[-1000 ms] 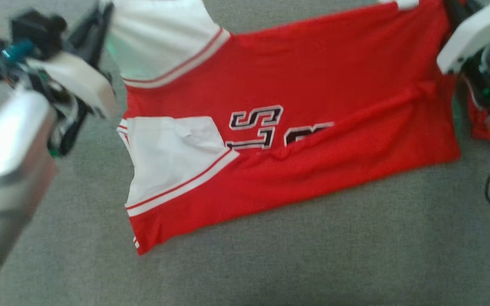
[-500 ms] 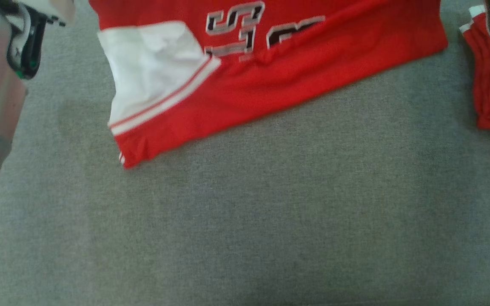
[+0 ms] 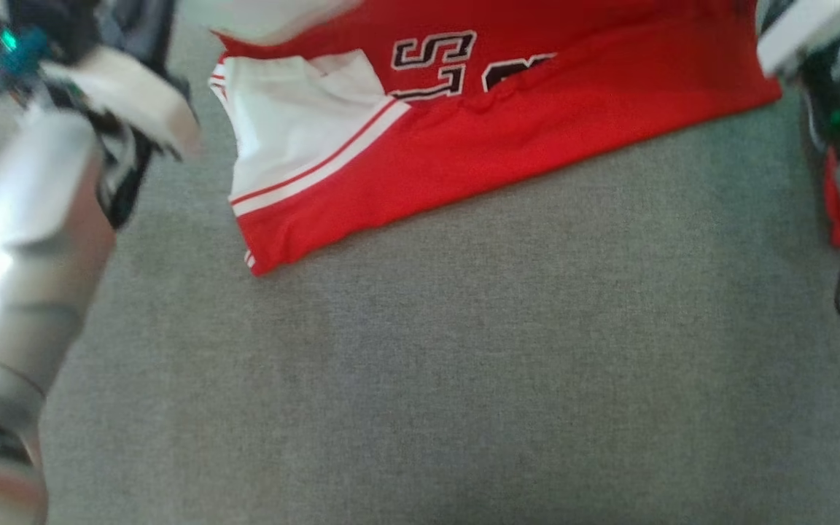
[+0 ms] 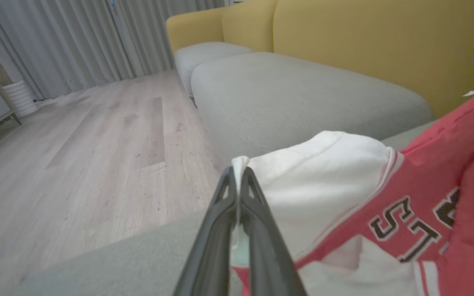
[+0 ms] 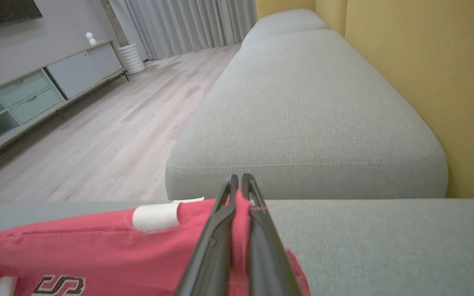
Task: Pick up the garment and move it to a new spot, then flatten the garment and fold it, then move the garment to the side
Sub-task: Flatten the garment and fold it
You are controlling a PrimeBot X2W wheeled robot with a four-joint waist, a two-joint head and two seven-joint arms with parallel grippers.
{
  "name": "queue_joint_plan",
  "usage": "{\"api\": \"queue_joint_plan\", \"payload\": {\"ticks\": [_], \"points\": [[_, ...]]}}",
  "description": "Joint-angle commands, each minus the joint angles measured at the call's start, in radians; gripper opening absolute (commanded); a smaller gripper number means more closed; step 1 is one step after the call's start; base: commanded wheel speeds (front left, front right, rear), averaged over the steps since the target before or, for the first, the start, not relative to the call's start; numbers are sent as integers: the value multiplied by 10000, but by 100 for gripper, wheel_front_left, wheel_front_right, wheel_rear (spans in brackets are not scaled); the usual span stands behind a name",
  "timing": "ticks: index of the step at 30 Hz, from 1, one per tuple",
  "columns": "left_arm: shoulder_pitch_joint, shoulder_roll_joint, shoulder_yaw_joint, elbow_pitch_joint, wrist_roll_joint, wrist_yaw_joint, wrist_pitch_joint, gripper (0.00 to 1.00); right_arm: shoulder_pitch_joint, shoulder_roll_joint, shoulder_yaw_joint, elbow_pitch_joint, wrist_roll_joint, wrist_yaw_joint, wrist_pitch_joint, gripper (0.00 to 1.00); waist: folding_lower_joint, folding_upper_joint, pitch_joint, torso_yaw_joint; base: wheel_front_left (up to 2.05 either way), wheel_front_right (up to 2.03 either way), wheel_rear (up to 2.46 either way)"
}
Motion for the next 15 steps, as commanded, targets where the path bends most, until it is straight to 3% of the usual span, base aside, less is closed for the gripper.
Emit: {"api": "queue_joint_plan", "payload": {"ticks": [1, 9, 15], "points": [[-135, 502, 95, -348, -118, -32, 67, 0, 185, -145, 155, -405, 254, 37, 102, 0, 1, 0, -257, 133, 0, 0, 0], [1302, 986, -678, -1864, -1089, -59, 1013, 0, 1217, -780, 957, -753, 1025, 37, 946, 0, 1, 0, -822, 329, 0, 0, 0], [2214, 1893, -1347, -3524, -1824, -61, 1981, 0, 1750, -1455, 1747, -897, 1214, 37, 1626, 0, 1, 0, -991, 441, 0, 0, 0]]}}
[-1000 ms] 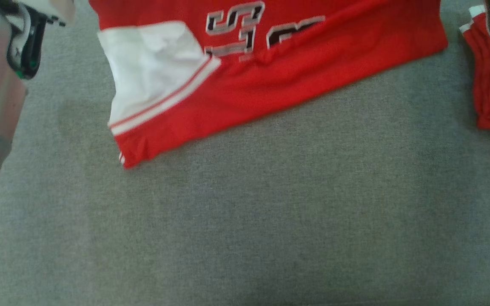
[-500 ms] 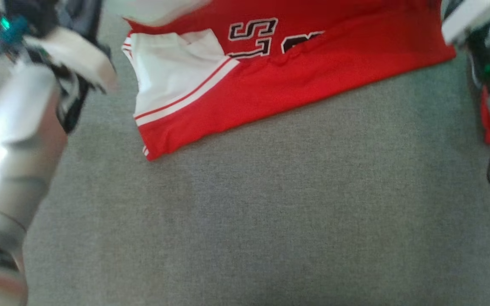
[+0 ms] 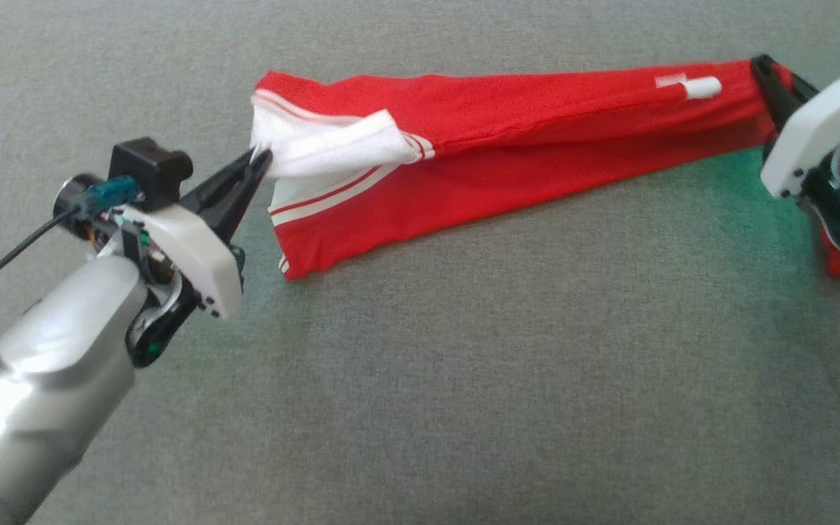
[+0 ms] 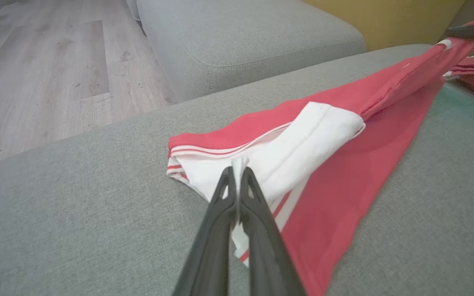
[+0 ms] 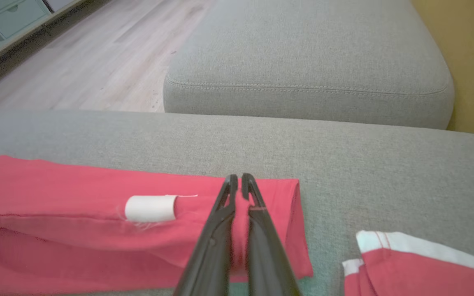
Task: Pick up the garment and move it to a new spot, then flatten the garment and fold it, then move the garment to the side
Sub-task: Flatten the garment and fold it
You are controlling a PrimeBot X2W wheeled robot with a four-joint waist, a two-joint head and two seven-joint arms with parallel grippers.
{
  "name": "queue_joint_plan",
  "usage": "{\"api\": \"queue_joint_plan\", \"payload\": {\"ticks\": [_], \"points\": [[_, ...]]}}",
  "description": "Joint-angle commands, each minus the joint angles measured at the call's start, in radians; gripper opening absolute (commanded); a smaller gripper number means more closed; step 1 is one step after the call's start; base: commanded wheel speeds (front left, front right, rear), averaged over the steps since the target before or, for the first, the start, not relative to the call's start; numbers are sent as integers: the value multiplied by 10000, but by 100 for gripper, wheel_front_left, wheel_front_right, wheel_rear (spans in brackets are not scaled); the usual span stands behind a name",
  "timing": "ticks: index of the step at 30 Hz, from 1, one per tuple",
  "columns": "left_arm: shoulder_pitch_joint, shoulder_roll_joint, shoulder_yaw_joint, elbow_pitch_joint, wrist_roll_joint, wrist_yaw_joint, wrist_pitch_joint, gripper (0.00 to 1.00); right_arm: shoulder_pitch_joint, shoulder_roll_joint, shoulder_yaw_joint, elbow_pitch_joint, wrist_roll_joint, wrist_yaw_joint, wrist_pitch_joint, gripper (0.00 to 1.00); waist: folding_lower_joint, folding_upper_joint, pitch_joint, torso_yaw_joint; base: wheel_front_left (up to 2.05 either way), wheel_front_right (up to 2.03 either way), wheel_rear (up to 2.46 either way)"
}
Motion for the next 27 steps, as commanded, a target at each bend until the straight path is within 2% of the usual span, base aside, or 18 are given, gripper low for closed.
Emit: {"api": "queue_joint_plan", "payload": {"ticks": [1, 10, 18, 19, 20, 21, 22, 23, 24, 27], "points": [[-341, 492, 364, -303, -107, 17, 33, 0, 65, -223, 97, -269, 20, 37, 9, 0, 1, -1, -3, 19, 0, 0, 0], [47, 912, -139, -1834, -788, 16, 771, 0, -121, -832, 1328, -212, -689, 37, -125, 0, 1, -1, 284, 165, 0, 0, 0], [-218, 1102, -879, -2643, -1297, 16, 1349, 0, -580, -1020, 2075, 364, -1031, 37, -175, 0, 1, -1, 598, 238, 0, 0, 0], [-252, 1138, -991, -2757, -1377, 16, 1382, 0, -638, -1018, 2142, 474, -1088, 37, -208, 4, 1, -1, 613, 239, 0, 0, 0], [-274, 1166, -1098, -2881, -1488, 16, 1389, 0, -678, -990, 2184, 601, -1100, 37, -207, 100, 1, -1, 618, 234, 0, 0, 0], [-285, 1204, -1171, -2966, -1620, 16, 1382, 0, -703, -939, 2234, 686, -1084, 37, -201, 100, 1, -1, 611, 221, 0, 0, 0], [-301, 1252, -1221, -3004, -1704, 16, 1349, 27, -716, -890, 2269, 739, -1026, 37, -199, 100, 1, -1, 586, 198, 0, 0, 0], [-325, 1296, -1247, -3010, -1734, 16, 1258, 92, -729, -846, 2284, 777, -942, 37, -208, 100, 1, -1, 539, 164, 0, 0, 0], [-327, 1335, -1228, -2950, -1775, 16, 1149, 100, -750, -811, 2292, 810, -856, 37, -226, 100, 1, -1, 475, 116, 0, 0, 0], [-346, 1398, -1068, -2596, -1765, 39, 745, 100, -881, -763, 2208, 899, -602, 37, -378, 100, 1, -1, 262, -35, 0, 0, 0]]}}
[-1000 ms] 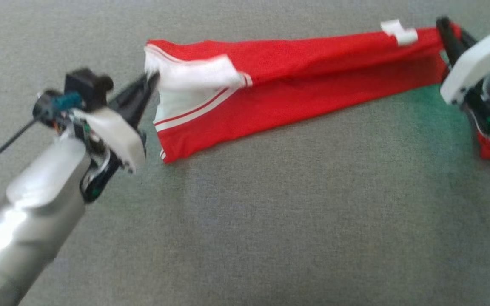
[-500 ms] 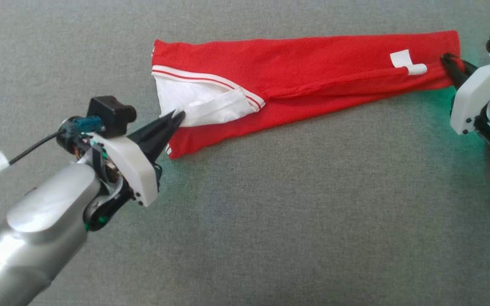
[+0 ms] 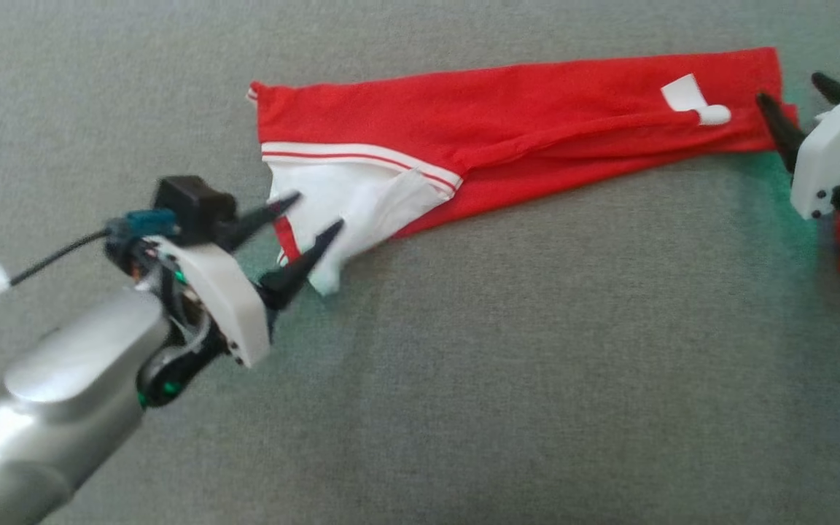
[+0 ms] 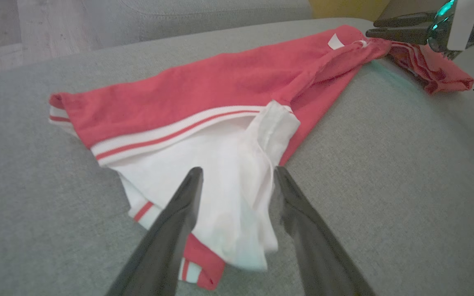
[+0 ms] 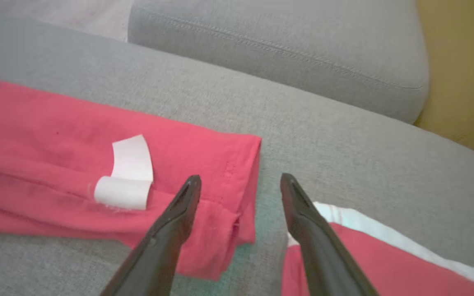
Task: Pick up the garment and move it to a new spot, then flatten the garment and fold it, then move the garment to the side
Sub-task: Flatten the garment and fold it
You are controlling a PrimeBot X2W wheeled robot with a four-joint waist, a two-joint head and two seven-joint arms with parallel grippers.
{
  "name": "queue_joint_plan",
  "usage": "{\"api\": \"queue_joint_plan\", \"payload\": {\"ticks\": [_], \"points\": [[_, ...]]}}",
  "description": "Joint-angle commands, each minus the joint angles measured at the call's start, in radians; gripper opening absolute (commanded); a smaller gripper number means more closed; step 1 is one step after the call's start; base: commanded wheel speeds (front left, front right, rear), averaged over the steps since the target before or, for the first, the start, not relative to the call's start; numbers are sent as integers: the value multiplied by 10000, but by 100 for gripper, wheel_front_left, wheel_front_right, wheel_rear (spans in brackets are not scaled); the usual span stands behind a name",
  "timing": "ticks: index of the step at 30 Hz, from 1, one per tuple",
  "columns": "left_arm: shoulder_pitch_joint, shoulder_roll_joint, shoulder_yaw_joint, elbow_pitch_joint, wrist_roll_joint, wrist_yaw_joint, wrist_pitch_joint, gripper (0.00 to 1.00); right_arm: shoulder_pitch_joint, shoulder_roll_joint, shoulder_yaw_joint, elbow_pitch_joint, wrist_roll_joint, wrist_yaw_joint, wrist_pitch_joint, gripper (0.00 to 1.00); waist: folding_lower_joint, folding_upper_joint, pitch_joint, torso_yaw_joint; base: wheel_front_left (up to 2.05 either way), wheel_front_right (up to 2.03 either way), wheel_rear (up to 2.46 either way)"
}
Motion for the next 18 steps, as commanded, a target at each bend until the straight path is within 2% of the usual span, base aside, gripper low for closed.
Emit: {"api": "queue_joint_plan", "payload": {"ticks": [1, 4, 9, 11, 12, 15, 18], "points": [[-518, 463, 636, 73, -13, 122, -390, 100, -276, -50, -79, -60, 190, 37, -264, 100, 0, -1, -225, -165, 0, 0, 0], [-493, 308, 1067, 453, -19, 591, -1157, 100, -401, 12, -304, -63, 474, 37, -650, 100, 0, -1, -501, -318, 0, 0, 0], [-347, -95, 2165, 1130, 8, 1764, -2975, 100, -477, 327, -1034, -240, 1008, 37, -2002, 100, 0, -1, -956, -497, 0, 0, 0], [-142, -324, 2754, 1180, -37, 2071, -3260, 100, -414, 525, -1331, -431, 1155, 37, -2678, 100, 0, -1, -1106, -560, 0, 0, 0], [-142, -324, 2754, 1180, -37, 2071, -3260, 100, -414, 525, -1331, -431, 1155, 37, -2678, 100, 0, -1, -1106, -560, 0, 0, 0], [349, -695, 4171, 822, 396, 2485, -3342, 100, -180, 871, -1879, -811, 1210, 37, -3229, 100, 0, -1, -1301, -636, 0, 0, 0], [1407, -1185, 5772, 140, 1467, 2643, -3348, 100, 256, 1316, -2856, -1475, 997, 37, -3344, 100, 0, -1, -1452, -755, 0, 0, 0]]}}
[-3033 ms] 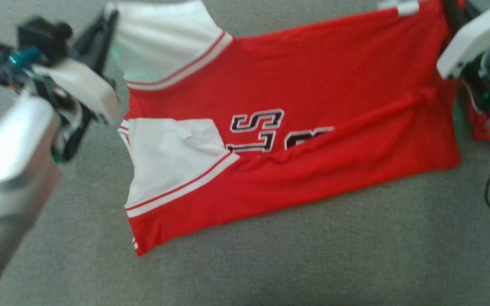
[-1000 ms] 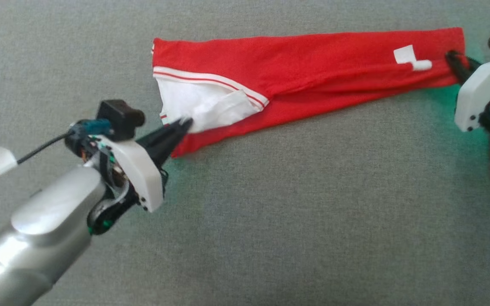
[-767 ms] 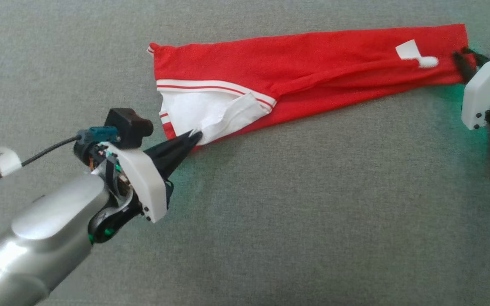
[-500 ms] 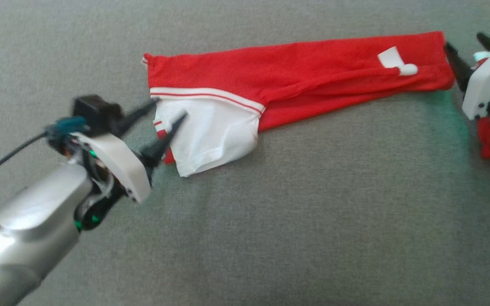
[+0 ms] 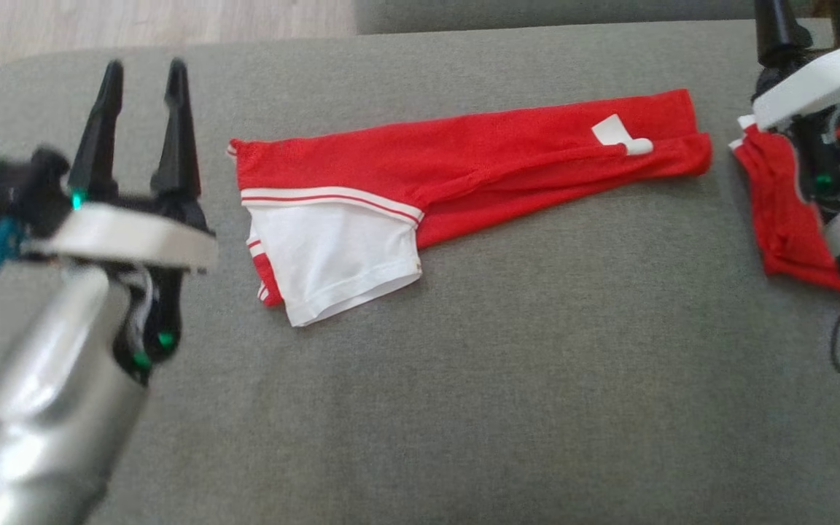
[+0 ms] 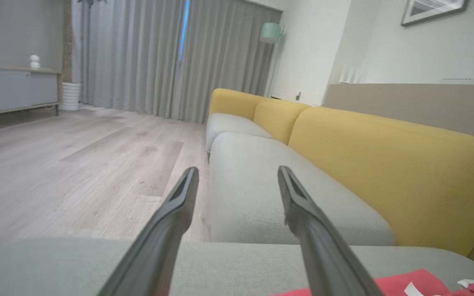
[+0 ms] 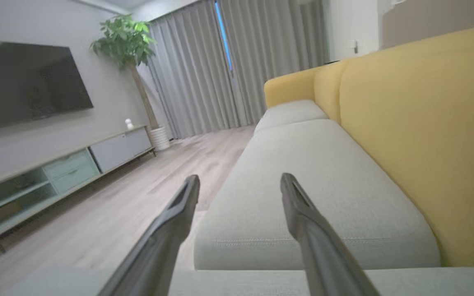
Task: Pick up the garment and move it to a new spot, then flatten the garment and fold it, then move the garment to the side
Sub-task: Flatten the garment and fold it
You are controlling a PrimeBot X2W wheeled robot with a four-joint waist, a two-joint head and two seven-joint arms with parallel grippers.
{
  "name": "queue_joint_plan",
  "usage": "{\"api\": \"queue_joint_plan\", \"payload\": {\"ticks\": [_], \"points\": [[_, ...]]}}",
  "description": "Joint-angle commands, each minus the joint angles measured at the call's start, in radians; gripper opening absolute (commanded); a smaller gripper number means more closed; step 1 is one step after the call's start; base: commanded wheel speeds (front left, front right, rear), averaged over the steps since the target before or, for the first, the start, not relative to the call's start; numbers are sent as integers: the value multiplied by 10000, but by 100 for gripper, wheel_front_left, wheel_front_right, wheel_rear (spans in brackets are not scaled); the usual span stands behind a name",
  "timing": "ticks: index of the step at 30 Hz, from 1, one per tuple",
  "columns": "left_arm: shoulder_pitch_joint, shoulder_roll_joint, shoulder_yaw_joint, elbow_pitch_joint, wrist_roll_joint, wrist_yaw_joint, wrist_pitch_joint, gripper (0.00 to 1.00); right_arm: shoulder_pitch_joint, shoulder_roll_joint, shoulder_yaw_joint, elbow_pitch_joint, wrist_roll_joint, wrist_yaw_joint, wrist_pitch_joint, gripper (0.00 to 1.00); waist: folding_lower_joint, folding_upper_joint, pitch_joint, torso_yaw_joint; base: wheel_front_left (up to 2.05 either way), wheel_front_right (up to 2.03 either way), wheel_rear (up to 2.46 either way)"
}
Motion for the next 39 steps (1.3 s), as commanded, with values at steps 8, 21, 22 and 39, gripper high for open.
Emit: {"api": "queue_joint_plan", "payload": {"ticks": [8, 21, 22, 39], "points": [[2573, -1484, 3050, -985, 2408, -525, -88, 100, 3457, 1858, -3336, -2680, -2714, 37, -106, 100, 2, -1, -266, -184, 0, 0, 0], [3852, -3390, 5021, -678, 4843, -2055, -89, 100, 5819, 3563, -4483, -3924, -4879, 37, -108, 100, 2, -1, -66, -124, 0, 0, 0], [3829, -3448, 5089, -639, 4940, -2126, -89, 100, 5786, 3578, -4510, -3924, -4920, 37, -108, 100, 2, -1, -37, -104, 0, 0, 0], [3024, -3910, 5117, -322, 5373, -2538, -89, 100, 2831, 2853, -7290, -973, -6260, 37, 1429, 100, 2, -1, 1242, 953, 0, 0, 0]]}}
